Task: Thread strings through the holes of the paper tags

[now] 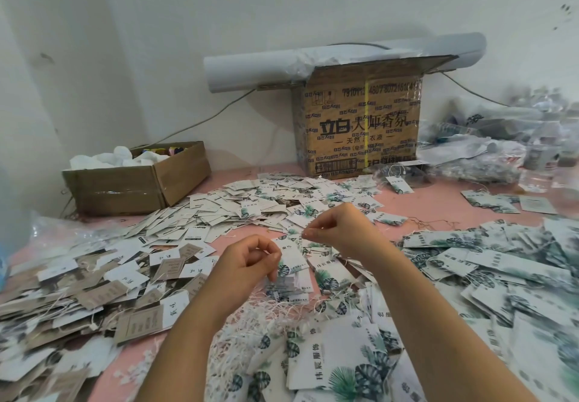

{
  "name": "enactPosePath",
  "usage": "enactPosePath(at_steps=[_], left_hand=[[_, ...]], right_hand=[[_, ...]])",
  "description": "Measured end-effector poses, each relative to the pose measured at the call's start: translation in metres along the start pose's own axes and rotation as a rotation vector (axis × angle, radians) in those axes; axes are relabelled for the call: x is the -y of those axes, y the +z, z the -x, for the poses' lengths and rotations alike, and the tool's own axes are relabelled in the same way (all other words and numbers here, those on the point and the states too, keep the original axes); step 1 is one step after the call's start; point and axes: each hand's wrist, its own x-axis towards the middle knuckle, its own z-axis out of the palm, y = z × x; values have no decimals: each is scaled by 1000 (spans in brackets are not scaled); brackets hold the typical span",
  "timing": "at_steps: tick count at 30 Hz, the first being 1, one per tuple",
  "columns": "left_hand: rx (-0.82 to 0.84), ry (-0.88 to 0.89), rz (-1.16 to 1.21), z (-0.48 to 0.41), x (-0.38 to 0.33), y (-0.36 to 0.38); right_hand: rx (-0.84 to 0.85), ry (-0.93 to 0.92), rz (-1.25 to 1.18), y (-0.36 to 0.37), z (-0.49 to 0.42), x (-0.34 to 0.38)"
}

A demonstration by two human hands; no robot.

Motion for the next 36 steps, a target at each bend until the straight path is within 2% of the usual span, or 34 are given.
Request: enactPosePath(at_steps=[5, 10, 12, 14, 16, 18, 20, 22, 25, 29, 36], left_hand=[[22, -11, -52, -1, 4, 1], [143, -112, -104, -1, 12, 1], [190, -158, -147, 0, 16, 2], [191, -189, -192, 0, 20, 3], [136, -182, -236, -1, 23, 4], [8, -119, -319, -3, 26, 4], [-116, -39, -405, -4, 28, 4], [-139, -1, -465, -4, 27, 4], [-49, -51, -542, -4, 32, 6], [63, -91, -557, -3, 38, 10], [81, -81, -535, -6, 46, 7]], right_hand=[[-5, 136, -229, -7, -2, -5], [2, 257, -791, 8, -4, -17], [-24, 318, -891, 10, -6, -23], [-91, 333, -758, 13, -8, -26], [-139, 285, -338, 17, -11, -30], [-83, 231, 72, 27, -11, -32], [-2, 228, 283, 39, -9, -34], [8, 221, 430, 50, -8, -37], [-17, 183, 521, 58, -8, -39], [13, 204, 502, 61, -10, -38], [-25, 152, 536, 60, -8, -35]])
